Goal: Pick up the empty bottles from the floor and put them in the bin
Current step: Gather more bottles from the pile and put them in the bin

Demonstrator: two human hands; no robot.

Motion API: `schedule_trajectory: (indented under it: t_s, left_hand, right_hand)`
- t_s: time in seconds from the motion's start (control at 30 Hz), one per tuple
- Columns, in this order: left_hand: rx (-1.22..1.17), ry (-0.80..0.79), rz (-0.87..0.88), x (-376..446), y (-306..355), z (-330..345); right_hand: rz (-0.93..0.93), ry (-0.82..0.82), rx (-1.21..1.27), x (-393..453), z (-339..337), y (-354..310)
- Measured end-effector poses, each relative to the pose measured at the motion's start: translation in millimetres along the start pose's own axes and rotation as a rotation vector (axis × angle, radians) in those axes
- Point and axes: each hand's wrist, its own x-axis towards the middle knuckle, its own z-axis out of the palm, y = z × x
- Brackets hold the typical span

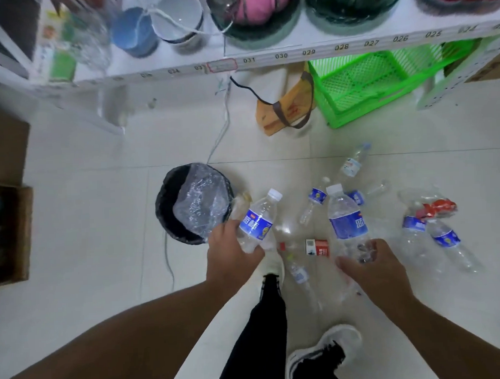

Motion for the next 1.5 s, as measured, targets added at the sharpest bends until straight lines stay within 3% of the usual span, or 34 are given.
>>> schedule_trajectory:
  t_s: [0.37,0.73,0.8,1.0,1.23,1.5]
  left_hand:
    - [-0.081,0.05,-0.13,-75,-38,-59]
    - [-0.055,0.131,-0.136,13,-89,-102]
    - [-0.047,0.101,-0.132,35,-96,-102]
    - [0.047,-0.189,-0.285,99,-120,-98]
    - [-0.001,-0.191,-0.133,120,-169,-122]
    - [0.027,-0.268,-0.082,129,-234,-185]
  right_hand:
    - [-0.128,-0.085,-0.094,-75,12,-2]
    - [0.024,-0.056,-0.118,-80,36,12]
    - [0.054,-0.051,-0.113,-87,49,8]
    - [-0.003,-0.067,-0.1,-101,96,-20]
    - [0.01,-0.043,-0.099,-100,165,-85]
    - [0.071,-0.079,-0.033,-86,261,-183]
